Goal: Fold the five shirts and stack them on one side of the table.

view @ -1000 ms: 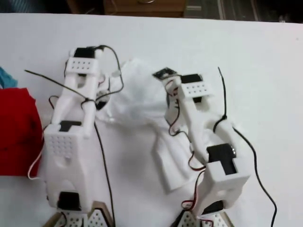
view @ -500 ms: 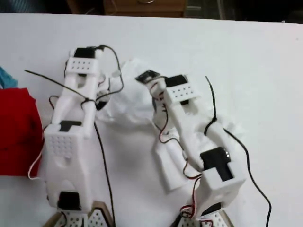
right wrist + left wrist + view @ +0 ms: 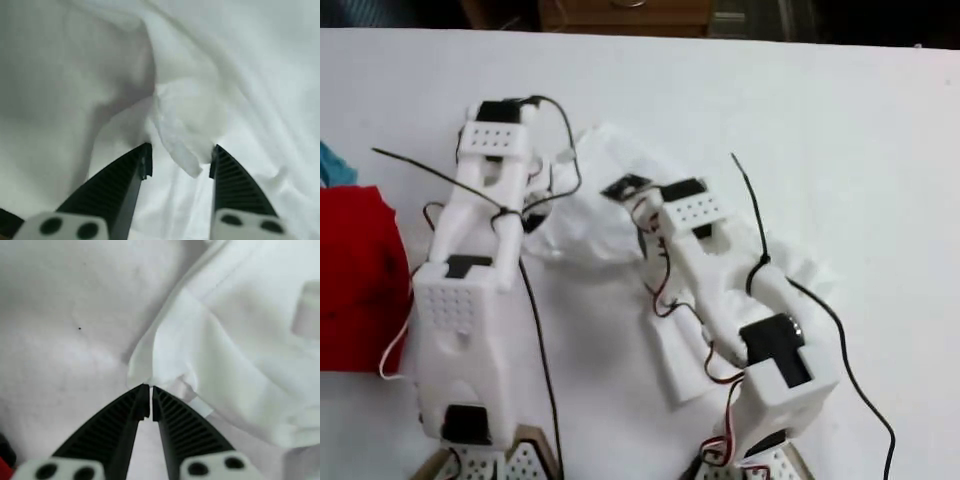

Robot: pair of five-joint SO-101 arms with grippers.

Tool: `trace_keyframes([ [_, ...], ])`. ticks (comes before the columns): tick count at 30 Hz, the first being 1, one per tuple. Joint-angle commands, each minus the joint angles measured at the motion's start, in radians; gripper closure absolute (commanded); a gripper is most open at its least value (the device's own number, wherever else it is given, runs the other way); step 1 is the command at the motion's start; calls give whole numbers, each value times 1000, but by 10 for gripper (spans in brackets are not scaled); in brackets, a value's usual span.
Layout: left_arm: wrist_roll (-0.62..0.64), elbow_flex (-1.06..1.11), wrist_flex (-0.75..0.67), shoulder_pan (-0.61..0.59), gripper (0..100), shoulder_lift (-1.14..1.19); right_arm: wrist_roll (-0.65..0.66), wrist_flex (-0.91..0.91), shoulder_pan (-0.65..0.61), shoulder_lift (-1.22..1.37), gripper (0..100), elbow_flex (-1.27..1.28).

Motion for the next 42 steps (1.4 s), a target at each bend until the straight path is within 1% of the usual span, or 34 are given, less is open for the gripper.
trace_keyframes([
  [1,5,-10,6,12,963,-38,-6,-62,2,-38,906,26],
  [2,5,-8,6,12,963,-37,-6,-68,2,-38,978,26],
  [3,5,-8,6,12,963,-37,-8,-71,5,-39,990,26],
  [4,5,-10,6,12,963,-37,-8,-71,13,-39,961,26],
  [6,3,-15,6,12,965,-37,-8,-71,31,-44,987,14],
  [8,3,-16,6,12,976,-46,-8,-47,64,-48,979,-26],
  [10,0,-22,8,11,975,-60,-8,12,97,-50,980,-103],
  [12,-32,-48,29,11,975,-83,-2,71,133,-50,979,-199],
  [16,-55,-130,61,12,975,-137,2,183,193,-48,979,-402],
  [20,-78,-153,63,12,975,-173,2,265,209,-48,979,-526],
  [26,-63,-160,63,5,975,-186,2,283,211,-48,979,-542],
  [28,-80,-163,64,9,975,-186,2,282,211,-41,979,-542],
  [30,-86,-119,55,9,971,-163,2,277,209,-39,979,-540],
  [31,-84,-97,55,12,957,-143,2,275,208,-39,979,-540],
  [33,-44,-73,54,12,896,-94,2,275,205,-39,979,-540],
  [36,-8,-113,38,6,819,-18,2,275,206,-39,979,-540],
  [40,-9,-200,26,14,809,69,6,275,209,-39,979,-534],
  [42,-9,-248,26,21,809,121,38,275,208,-39,979,-517],
])
